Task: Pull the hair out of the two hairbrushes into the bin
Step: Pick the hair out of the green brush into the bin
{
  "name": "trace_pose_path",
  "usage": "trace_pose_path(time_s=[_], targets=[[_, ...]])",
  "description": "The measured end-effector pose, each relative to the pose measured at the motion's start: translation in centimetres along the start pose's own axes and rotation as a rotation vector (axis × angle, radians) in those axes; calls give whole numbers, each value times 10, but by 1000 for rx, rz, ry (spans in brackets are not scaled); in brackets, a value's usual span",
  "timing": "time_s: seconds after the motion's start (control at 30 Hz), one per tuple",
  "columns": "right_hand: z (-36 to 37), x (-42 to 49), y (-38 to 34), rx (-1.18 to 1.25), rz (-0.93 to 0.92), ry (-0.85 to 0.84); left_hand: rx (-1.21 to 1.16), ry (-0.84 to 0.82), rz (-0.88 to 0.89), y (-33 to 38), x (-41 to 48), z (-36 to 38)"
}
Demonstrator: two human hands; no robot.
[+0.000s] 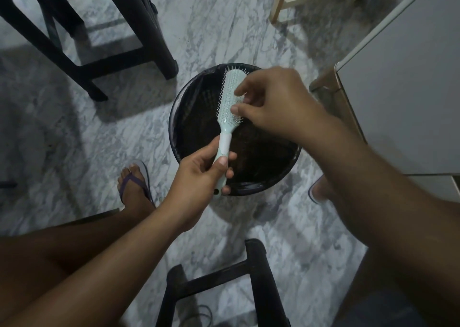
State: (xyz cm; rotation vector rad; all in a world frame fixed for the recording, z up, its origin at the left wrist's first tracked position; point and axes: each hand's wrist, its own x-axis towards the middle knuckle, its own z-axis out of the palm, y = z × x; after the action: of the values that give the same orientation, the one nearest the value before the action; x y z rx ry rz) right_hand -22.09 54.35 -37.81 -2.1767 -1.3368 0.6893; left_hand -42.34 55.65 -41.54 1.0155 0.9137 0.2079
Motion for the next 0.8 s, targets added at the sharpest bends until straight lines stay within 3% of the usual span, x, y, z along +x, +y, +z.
trace_pose_path(time_s=[0.33,0.43,0.53,0.63,0.8], targets=[[14,-6,-9,-227,-10,98,184,52,79,-6,-4,-3],[14,-6,-9,-125,-14,111,175,49,68,-7,-4,-2],[-3,3,-10,197,59,135,117,48,33,-11,-4,0],[-25,11,-3,356,148,174,104,49,44,-11,-4,1],[-22,9,13,194,175,128,100,41,67,-8,-1,-2]])
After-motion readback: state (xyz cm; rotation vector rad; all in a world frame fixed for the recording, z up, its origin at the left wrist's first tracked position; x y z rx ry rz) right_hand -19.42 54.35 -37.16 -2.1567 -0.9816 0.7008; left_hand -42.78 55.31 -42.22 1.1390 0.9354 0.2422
